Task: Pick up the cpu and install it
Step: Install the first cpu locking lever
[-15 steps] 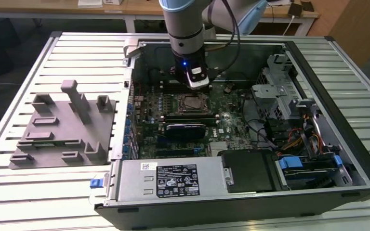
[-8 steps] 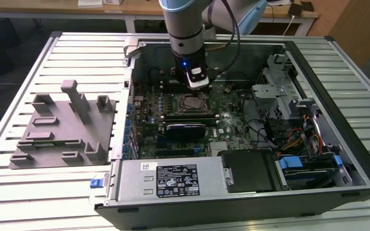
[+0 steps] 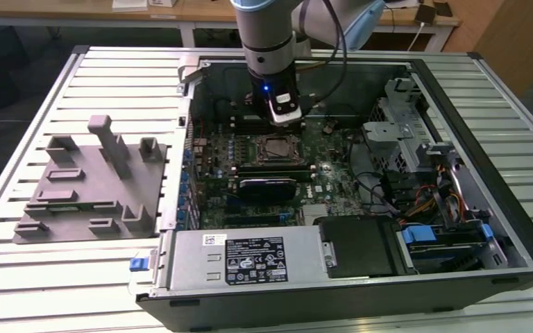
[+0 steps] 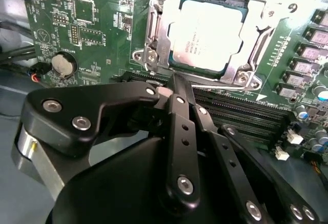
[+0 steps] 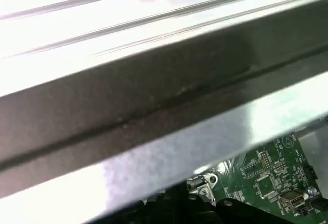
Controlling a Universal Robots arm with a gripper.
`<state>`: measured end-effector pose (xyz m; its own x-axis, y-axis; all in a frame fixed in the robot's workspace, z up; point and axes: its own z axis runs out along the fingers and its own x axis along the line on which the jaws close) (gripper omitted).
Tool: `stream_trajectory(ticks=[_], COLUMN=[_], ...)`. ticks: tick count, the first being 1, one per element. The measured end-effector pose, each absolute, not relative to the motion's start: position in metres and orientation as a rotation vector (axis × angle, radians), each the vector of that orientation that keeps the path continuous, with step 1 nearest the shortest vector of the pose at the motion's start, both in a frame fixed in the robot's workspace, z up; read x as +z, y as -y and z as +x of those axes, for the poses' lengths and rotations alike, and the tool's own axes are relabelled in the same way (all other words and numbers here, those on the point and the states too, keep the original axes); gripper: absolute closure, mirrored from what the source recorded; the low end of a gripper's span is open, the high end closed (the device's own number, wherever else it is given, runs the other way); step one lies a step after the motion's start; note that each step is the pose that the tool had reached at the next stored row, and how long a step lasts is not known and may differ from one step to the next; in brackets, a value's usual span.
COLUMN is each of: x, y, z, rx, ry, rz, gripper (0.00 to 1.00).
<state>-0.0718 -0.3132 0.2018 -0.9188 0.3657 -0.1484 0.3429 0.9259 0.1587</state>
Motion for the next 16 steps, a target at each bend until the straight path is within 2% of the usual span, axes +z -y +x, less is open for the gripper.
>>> stream_trajectory(ticks=[16], x=[0.2013], y=[0.3055], z=[-0.0731], rx=[0.180], ry=[-2.908], rz=[0.538], gripper=[0.89])
